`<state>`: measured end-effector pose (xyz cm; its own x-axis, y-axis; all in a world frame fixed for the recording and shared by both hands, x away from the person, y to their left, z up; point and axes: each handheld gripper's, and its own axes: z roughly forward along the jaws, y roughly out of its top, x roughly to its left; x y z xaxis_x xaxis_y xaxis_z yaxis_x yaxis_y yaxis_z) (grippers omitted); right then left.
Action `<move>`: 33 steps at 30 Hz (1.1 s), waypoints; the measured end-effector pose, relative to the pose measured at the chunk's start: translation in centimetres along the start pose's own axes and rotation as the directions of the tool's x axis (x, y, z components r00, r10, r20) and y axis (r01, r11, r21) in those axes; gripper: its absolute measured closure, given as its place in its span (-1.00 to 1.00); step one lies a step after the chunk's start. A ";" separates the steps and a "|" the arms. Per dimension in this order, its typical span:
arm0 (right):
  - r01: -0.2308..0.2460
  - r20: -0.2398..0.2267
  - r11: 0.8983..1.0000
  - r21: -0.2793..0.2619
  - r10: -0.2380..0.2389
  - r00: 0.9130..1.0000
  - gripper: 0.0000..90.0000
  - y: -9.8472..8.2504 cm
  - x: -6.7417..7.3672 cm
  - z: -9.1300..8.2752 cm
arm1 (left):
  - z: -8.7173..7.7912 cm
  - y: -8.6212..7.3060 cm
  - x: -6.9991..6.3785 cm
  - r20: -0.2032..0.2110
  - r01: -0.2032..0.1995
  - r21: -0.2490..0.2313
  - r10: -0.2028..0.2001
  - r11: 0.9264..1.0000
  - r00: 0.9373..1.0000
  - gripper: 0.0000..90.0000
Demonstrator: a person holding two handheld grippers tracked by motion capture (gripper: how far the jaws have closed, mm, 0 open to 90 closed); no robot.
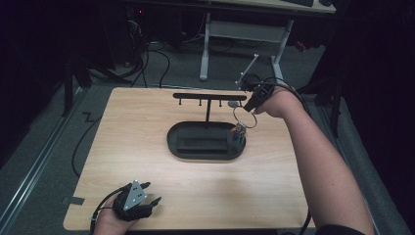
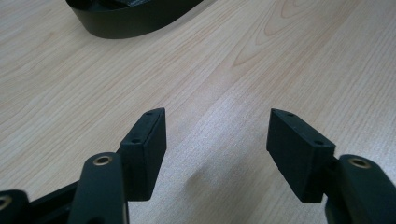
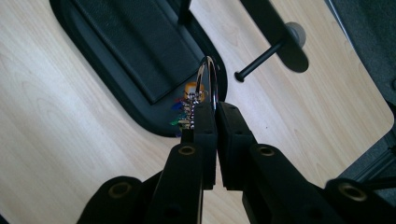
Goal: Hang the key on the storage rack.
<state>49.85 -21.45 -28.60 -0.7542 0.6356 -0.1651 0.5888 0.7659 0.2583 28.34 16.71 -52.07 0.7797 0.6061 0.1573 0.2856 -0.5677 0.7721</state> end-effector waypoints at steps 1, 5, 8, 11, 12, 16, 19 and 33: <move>-0.002 0.003 1.000 -0.008 0.002 1.000 0.95 0.2 -0.2 0.1 | 0.0 0.0 0.0 0.000 0.000 0.000 0.000 1.000 1.000 -0.15; -0.016 -0.003 1.000 -0.019 0.016 1.000 0.95 0.7 -1.0 0.5 | -0.1 0.0 0.0 -0.004 -0.001 -0.003 0.001 1.000 1.000 -0.15; -0.026 0.004 1.000 -0.009 0.026 1.000 0.95 0.9 -1.5 0.9 | -0.1 0.0 0.0 -0.002 -0.002 -0.001 0.002 1.000 1.000 -0.15; -0.045 0.005 0.999 -0.019 0.045 0.999 0.95 0.9 -1.9 1.3 | -0.1 0.0 0.0 -0.001 -0.003 -0.001 0.003 1.000 1.000 -0.15; -0.048 0.005 0.999 -0.022 0.048 0.999 0.95 0.9 -2.0 1.5 | -0.1 0.0 0.0 -0.001 -0.004 -0.001 0.004 1.000 1.000 -0.15; -0.060 0.002 0.998 -0.007 0.060 0.998 0.95 0.9 -2.4 2.1 | -0.1 -0.1 0.1 -0.001 -0.003 -0.001 0.003 1.000 1.000 -0.15; -0.058 -0.009 0.998 -0.005 0.058 0.998 0.94 0.8 -2.5 2.4 | 0.0 -0.1 0.1 0.002 -0.002 0.000 0.002 1.000 1.000 -0.15; -0.114 0.028 0.991 -0.066 0.116 0.993 0.80 1.1 -2.7 2.2 | 0.1 0.1 0.0 0.015 -0.001 -0.004 0.001 1.000 1.000 -0.15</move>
<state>53.18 -22.08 -30.00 -0.6723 0.7226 -0.1606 0.6506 0.6803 0.3375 28.39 16.61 -52.10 0.7881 0.5973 0.1486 0.2827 -0.5658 0.7746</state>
